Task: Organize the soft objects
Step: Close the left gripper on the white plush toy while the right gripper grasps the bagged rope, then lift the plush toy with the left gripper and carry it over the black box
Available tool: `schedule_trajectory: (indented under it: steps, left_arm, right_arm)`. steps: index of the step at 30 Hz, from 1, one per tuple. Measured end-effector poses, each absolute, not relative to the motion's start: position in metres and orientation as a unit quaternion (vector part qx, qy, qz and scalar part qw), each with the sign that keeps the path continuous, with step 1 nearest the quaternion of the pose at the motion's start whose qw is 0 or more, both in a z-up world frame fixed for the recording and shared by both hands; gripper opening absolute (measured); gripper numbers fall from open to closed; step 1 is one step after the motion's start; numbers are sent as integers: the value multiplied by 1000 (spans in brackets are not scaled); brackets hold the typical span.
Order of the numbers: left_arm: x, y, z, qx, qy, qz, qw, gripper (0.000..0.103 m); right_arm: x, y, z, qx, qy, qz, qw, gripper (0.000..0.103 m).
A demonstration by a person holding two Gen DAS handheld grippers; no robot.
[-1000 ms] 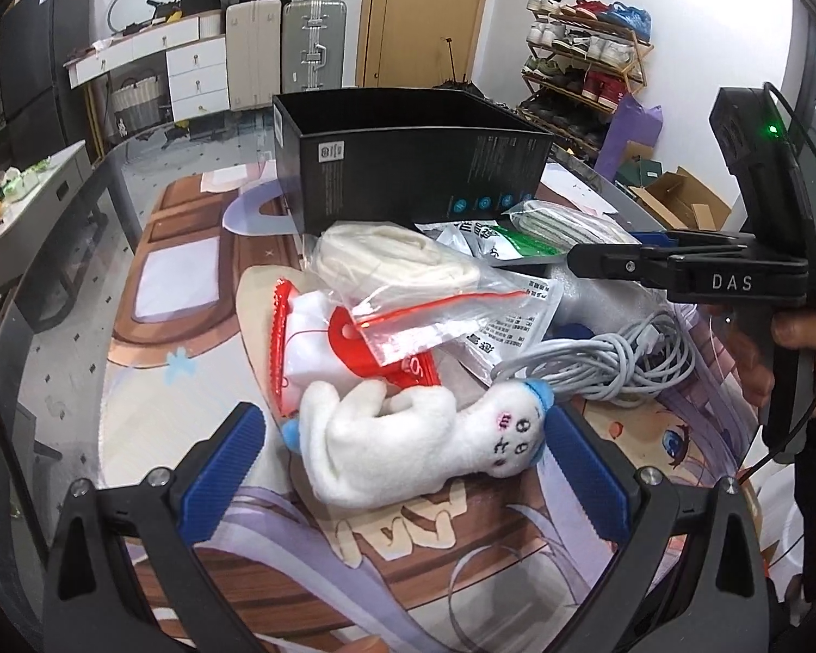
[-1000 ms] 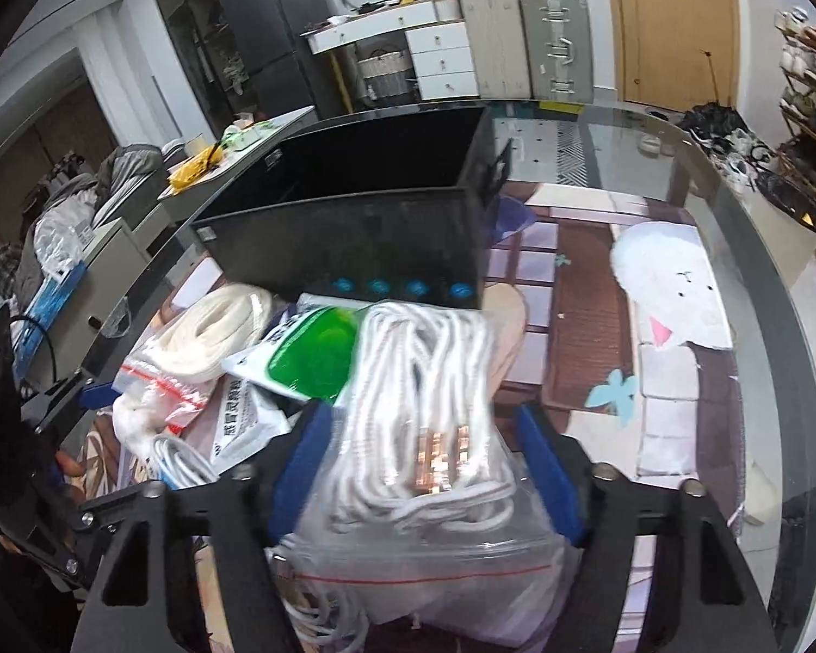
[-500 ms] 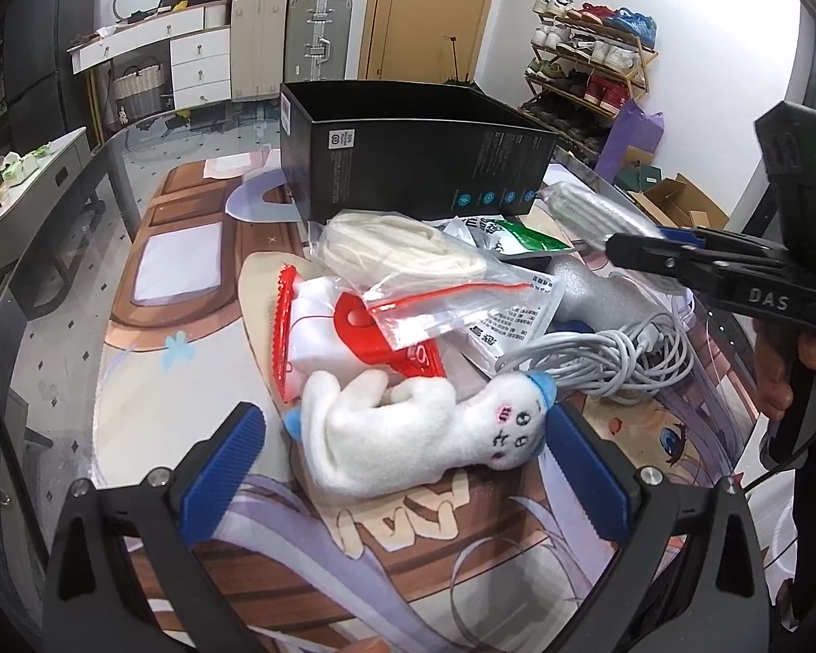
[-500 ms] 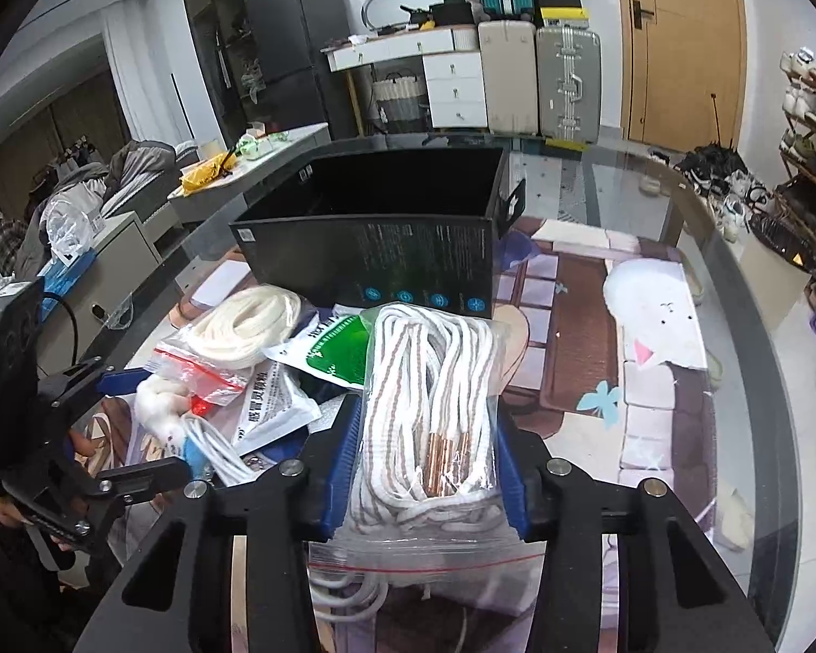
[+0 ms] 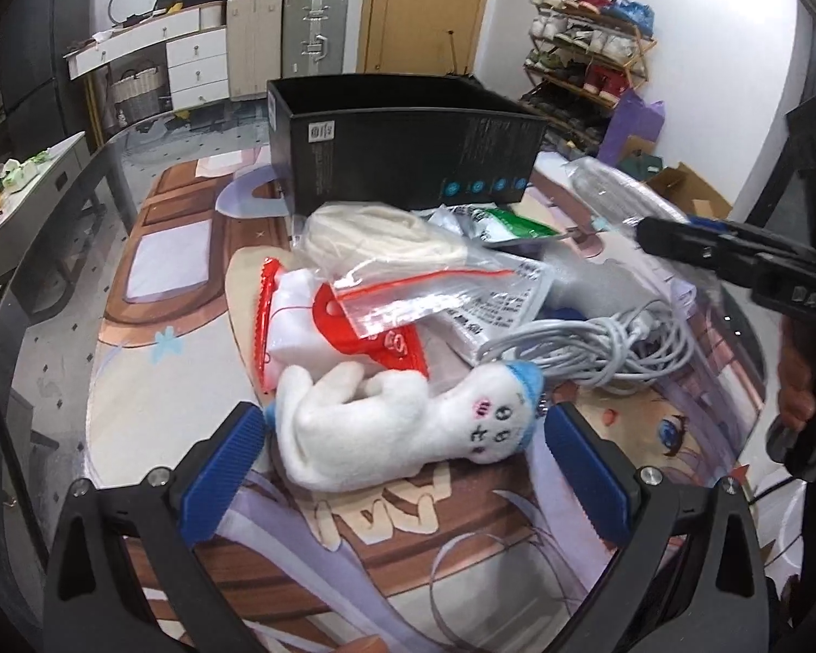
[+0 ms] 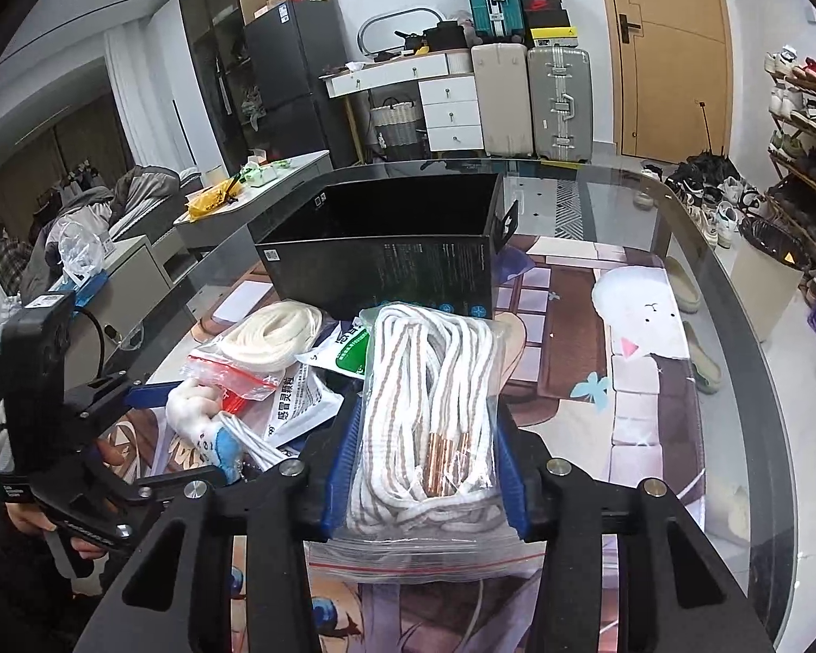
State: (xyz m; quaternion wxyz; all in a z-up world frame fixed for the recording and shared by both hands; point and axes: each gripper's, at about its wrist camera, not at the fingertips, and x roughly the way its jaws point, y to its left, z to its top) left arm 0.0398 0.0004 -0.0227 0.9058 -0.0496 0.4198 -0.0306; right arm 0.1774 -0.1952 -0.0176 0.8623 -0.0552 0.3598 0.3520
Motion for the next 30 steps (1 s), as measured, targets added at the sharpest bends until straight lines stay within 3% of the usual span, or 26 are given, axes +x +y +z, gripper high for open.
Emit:
schedule_trajectory:
  steps: [10,12,13,17,30]
  left_arm:
    - [45,-8,-27,-24,426,-6,904,101]
    - [45,-6,-26,-24,423,-7,906,95]
    - [43,-6,-25,-23,419,-10,908,86]
    - [38,-2,-22,-33,413,-21,910,82]
    - [17,16,6,-60,373,-21,926,82]
  right_arm:
    - [175,-197,-14,-56,356,351,864,45]
    - [173,-197,-12,-56,354,351,865,45]
    - [172,-197,-10,-57,353,350,866,45]
    - [166,-197,-5,-59,346,350,868,45]
    - [154,-195,7,-64,330,355,873,45]
